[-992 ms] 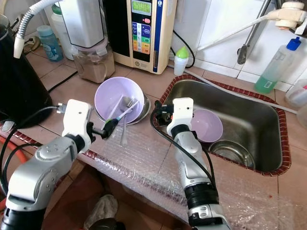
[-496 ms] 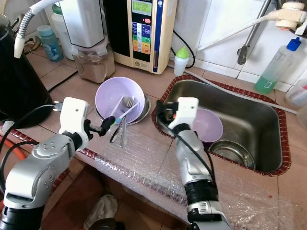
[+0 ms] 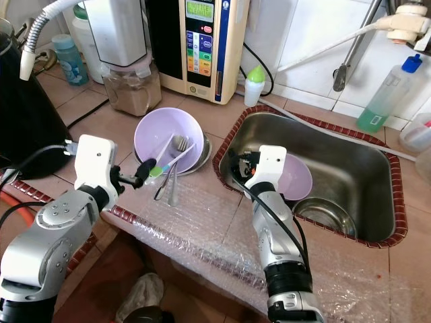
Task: Kitchen organization
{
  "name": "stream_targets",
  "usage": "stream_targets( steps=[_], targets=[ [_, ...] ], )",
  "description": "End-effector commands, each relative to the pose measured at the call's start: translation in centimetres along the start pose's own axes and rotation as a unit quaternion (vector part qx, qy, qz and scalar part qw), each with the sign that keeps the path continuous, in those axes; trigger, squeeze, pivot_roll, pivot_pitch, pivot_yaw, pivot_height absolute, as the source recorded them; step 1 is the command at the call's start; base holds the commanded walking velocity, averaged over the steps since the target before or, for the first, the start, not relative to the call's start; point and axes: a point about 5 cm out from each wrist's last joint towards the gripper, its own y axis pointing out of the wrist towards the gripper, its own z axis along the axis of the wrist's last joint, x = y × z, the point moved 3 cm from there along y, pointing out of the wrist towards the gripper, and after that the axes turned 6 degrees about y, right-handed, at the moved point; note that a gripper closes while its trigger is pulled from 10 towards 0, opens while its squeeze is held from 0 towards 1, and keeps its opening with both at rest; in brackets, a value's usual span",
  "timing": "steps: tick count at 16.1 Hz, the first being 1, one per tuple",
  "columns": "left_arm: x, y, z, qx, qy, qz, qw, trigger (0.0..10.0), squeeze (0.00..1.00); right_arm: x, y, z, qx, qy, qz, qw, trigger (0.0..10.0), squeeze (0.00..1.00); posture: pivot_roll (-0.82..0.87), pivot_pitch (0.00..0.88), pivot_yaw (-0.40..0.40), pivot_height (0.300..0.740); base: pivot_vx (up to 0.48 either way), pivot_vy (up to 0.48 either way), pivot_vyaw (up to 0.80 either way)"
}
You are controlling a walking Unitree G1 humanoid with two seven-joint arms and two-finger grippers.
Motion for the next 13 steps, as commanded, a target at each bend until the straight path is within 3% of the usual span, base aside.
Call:
stream_targets(
  steps=[1, 2, 4, 5, 10, 13],
  targets=[
    [0.0, -0.1, 1.0, 0.027, 0.011, 0.007, 1.000, 10.0, 0.73, 0.1, 0.1, 0.7, 0.009, 0.005, -0.003, 1.000, 10.0, 0.00, 0.12, 0.000, -0.031, 0.740, 0.000, 0.000, 0.00],
    [-0.4, 0.0, 1.4, 0.038, 0.010, 0.017, 0.999, 10.0, 0.96, 0.3, 0.1, 0.8, 0.011, 0.007, -0.006, 1.000, 10.0, 0.00, 0.12, 0.000, -0.028, 0.740, 0.000, 0.000, 0.00],
    [-1.0, 0.2, 2.3, 0.056, 0.012, 0.033, 0.998, 10.0, 0.87, 0.6, 0.1, 0.7, 0.009, 0.010, -0.016, 1.000, 10.0, 0.00, 0.12, 0.000, -0.027, 0.740, 0.000, 0.000, 0.00],
    [-1.3, 0.4, 2.7, 0.060, 0.016, 0.034, 0.997, 10.0, 0.00, 0.5, -0.1, 0.8, 0.011, 0.004, -0.011, 1.000, 10.0, 0.00, 0.11, 0.000, -0.026, 0.740, 0.000, 0.000, 0.00],
    [-2.4, 0.7, 3.4, 0.071, 0.034, 0.038, 0.996, 10.0, 0.00, 0.5, -3.7, 0.6, 0.024, -0.030, 0.019, 0.999, 10.0, 0.00, 0.08, 0.000, 0.000, 0.740, 0.000, 0.000, 0.00],
    [-3.0, 2.1, 3.4, 0.068, 0.049, 0.035, 0.996, 10.0, 0.00, 1.2, -5.8, -0.4, 0.004, -0.032, 0.000, 0.999, 10.0, 0.00, 0.04, 0.001, 0.025, 0.740, 0.000, 0.000, 0.00]
  ],
)
